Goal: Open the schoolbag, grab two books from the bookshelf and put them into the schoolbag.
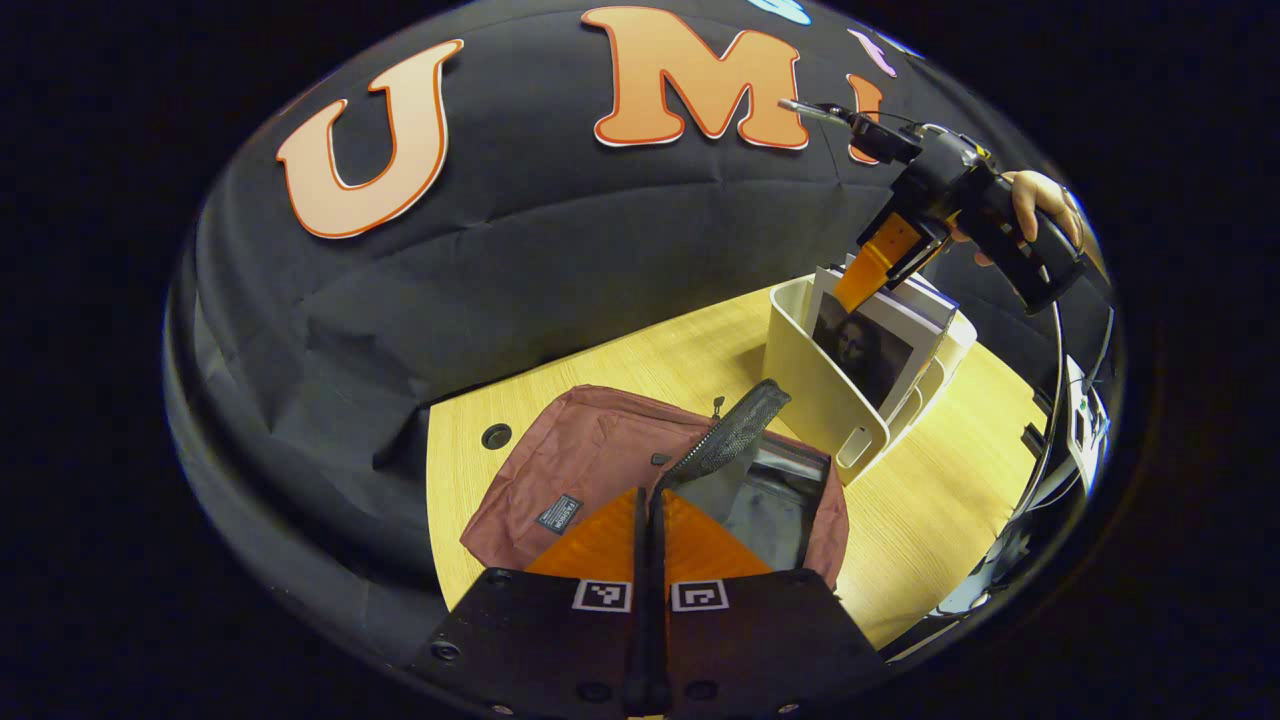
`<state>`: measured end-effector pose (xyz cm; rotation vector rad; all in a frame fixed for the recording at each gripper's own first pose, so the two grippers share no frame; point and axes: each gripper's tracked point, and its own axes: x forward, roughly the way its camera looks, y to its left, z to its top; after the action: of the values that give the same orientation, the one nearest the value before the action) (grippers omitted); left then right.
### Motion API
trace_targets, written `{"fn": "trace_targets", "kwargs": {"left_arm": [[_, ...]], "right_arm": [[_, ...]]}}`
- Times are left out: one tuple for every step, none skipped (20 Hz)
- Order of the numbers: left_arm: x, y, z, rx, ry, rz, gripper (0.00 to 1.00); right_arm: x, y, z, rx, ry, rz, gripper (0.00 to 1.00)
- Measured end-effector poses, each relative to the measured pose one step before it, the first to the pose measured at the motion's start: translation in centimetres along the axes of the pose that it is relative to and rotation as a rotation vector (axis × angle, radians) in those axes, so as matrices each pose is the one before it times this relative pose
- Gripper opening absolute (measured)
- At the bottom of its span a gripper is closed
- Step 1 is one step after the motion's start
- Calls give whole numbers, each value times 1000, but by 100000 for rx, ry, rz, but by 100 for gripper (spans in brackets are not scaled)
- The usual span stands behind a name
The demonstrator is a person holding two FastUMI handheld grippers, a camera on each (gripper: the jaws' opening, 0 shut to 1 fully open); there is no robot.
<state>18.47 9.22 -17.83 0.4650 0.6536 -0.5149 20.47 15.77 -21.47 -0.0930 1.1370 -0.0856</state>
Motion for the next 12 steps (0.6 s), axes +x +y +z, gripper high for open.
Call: {"fn": "trace_targets", "kwargs": {"left_arm": [[114, 11, -54, 23, 337, -53, 1], [-18, 89, -69, -47, 167, 56, 1], [126, 99, 1, -80, 623, 92, 1], [97, 74, -202, -190, 1070, 237, 1], [173, -38, 10, -116, -86, 23, 1], [-127, -76, 1, -147, 338, -108, 1], [24, -230, 12, -138, 183, -32, 1], [-5, 13, 77, 33, 136, -148, 1], [-22, 103, -43, 8, 84, 224, 1], [-106, 28, 5, -89, -115, 258, 1], [37, -9, -63, -235, 72, 53, 1], [-4, -29, -122, -319, 182, -143, 0]], "right_arm": [[661, -46, -16, 131, 1477, -385, 99], [665, -42, -234, 130, 2064, -171, 98], [607, 43, -155, 730, 1835, 133, 98], [582, 114, -148, 1129, 1943, 760, 91], [490, -88, 29, 1318, 1782, -222, 99], [501, -422, 123, 762, 987, -560, 82], [514, -251, 70, 594, 1205, -195, 67], [366, 71, -162, 1380, 1893, 321, 59], [-78, 197, 38, 1814, 2098, 976, 52], [219, -40, 306, 558, -433, 93, 39], [-88, -175, 59, 1088, 316, -120, 39], [-360, -88, 0, 1856, 2, -482, 36]]}}
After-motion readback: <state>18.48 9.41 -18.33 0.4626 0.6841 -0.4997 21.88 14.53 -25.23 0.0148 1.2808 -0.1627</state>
